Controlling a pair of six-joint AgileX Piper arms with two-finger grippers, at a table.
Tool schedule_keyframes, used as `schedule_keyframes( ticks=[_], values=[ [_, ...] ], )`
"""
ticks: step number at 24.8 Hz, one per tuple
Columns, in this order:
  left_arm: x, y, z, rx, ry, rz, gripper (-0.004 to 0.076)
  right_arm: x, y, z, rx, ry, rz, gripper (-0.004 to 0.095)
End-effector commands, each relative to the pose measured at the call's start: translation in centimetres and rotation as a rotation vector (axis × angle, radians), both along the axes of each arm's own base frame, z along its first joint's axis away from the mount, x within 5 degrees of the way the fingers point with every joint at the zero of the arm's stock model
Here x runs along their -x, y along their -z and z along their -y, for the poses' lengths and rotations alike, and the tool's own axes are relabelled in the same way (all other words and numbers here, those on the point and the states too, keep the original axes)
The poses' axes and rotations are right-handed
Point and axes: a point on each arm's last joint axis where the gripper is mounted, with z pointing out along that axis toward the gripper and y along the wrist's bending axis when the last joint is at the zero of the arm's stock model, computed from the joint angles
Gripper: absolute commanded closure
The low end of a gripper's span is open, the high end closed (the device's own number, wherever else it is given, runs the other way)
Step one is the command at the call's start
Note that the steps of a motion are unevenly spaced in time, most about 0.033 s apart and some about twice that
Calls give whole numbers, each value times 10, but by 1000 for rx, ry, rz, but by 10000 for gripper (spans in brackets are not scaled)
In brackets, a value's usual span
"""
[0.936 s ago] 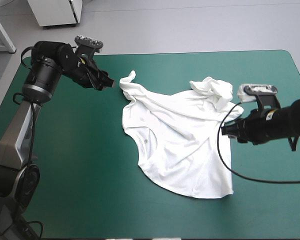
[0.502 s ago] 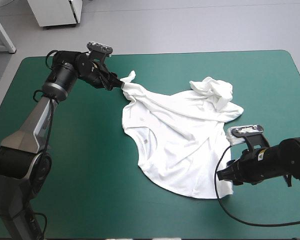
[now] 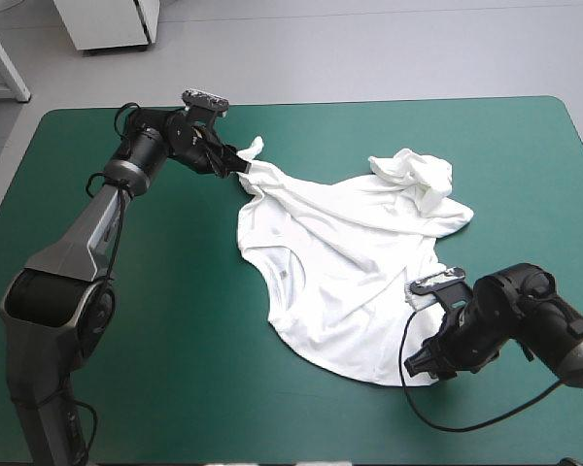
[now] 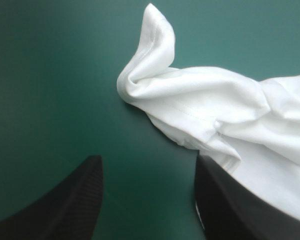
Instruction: Fold the cloth
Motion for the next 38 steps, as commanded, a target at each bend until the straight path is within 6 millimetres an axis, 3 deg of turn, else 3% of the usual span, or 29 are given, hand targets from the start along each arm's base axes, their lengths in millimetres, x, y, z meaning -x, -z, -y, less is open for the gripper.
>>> schedule_keyframes(
  ticks=[1,6,11,12,14,15,16,28,34,38],
  values=[
    [5,-32,2,49,-2,114,323,-9,-2,-5,-20,-1,39,427],
    [1,-28,6,88,0,123,323,-19,18,-11,-19,11,-9,469],
    [-1,-30,6,95,-4,152,323,3,62,-8,-13,40,-137,496],
    [-2,-31,6,101,-5,160,323,5,65,-7,-9,37,-139,516],
    [-4,-32,7,109,-9,180,323,6,70,-7,-16,46,-126,670],
    [-4,-32,7,115,-10,191,323,5,69,-8,-25,50,-119,853],
    [-5,-33,7,114,-11,196,323,5,68,-9,-34,58,-117,926],
    [-15,0,15,157,2,92,323,-9,40,-17,-88,55,-61,927],
    [-18,9,32,133,57,78,323,-16,28,-22,-125,60,-23,927],
    [-22,28,43,137,70,39,323,-16,27,-22,-128,68,-25,927]
  ],
)
